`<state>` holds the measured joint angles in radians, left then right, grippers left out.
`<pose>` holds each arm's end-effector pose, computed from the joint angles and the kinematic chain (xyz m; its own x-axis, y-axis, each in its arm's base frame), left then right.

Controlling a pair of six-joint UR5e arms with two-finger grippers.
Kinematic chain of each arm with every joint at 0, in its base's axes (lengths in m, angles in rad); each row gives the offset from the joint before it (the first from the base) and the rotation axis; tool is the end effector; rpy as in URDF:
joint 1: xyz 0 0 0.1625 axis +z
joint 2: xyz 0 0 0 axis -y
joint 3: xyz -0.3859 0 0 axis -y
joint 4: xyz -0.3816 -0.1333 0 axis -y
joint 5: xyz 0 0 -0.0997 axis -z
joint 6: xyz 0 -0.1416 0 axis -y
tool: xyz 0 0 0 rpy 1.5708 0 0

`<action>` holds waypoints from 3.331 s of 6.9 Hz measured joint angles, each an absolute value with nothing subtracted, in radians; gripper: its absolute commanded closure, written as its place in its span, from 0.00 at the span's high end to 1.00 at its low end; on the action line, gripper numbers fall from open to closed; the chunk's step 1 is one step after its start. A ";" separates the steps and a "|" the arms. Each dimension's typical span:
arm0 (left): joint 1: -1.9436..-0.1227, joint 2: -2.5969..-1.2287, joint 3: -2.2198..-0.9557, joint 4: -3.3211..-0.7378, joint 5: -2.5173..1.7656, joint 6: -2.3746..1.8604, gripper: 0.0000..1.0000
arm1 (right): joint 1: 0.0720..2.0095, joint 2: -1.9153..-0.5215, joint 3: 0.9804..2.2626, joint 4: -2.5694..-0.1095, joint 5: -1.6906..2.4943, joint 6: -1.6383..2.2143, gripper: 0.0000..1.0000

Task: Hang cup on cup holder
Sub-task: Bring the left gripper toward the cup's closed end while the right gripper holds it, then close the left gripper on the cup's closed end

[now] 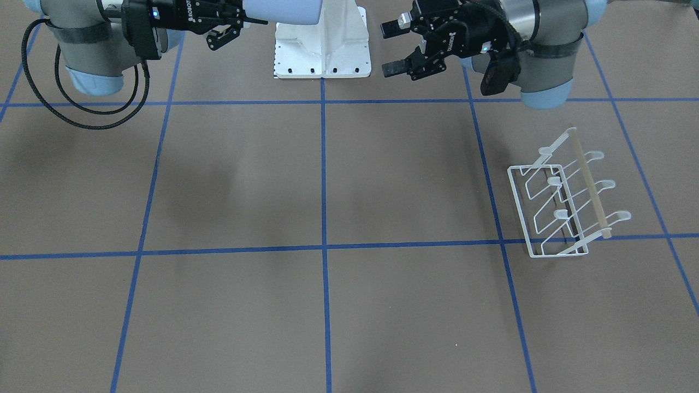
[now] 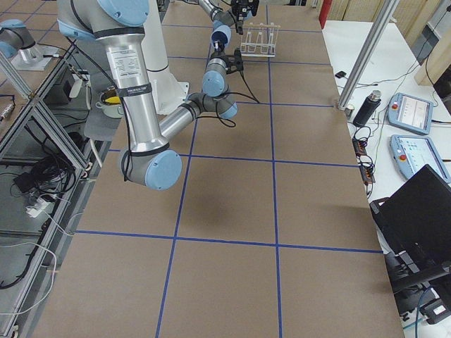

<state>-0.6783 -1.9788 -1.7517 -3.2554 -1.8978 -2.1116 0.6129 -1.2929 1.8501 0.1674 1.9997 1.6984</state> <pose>0.3407 -0.3873 0.1420 -0.6391 -0.1111 -0.7611 0.0867 0.9728 -0.2149 -0.3335 -0.3255 0.1718 -0.5719 -0.2607 0.7778 -0.1972 0.9640 0.1781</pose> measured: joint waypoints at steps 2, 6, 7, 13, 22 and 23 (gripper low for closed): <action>-0.601 -2.004 -1.781 -3.255 -1.783 -2.116 0.98 | 0.592 -1.292 1.848 0.197 1.970 1.698 0.00; -0.503 -2.035 -1.794 -3.255 -1.690 -2.112 0.98 | 0.571 -1.291 1.848 0.207 1.955 1.697 0.00; -0.491 -2.035 -1.794 -3.255 -1.689 -2.110 0.98 | 0.570 -1.291 1.848 0.206 1.954 1.697 0.00; -0.444 -2.059 -1.799 -3.255 -1.689 -2.108 0.97 | 0.563 -1.291 1.847 0.206 1.954 1.695 0.00; -0.427 -2.056 -1.810 -3.255 -1.691 -2.108 0.00 | 0.563 -1.290 1.844 0.206 1.943 1.694 1.00; -0.423 -2.054 -1.814 -3.256 -1.692 -2.108 0.00 | 0.563 -1.290 1.841 0.204 1.935 1.696 1.00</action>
<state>-0.4235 -2.0539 -1.8142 -3.2560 -1.6918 -2.1078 0.5629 -1.2903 1.8409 0.2038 1.9353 1.6956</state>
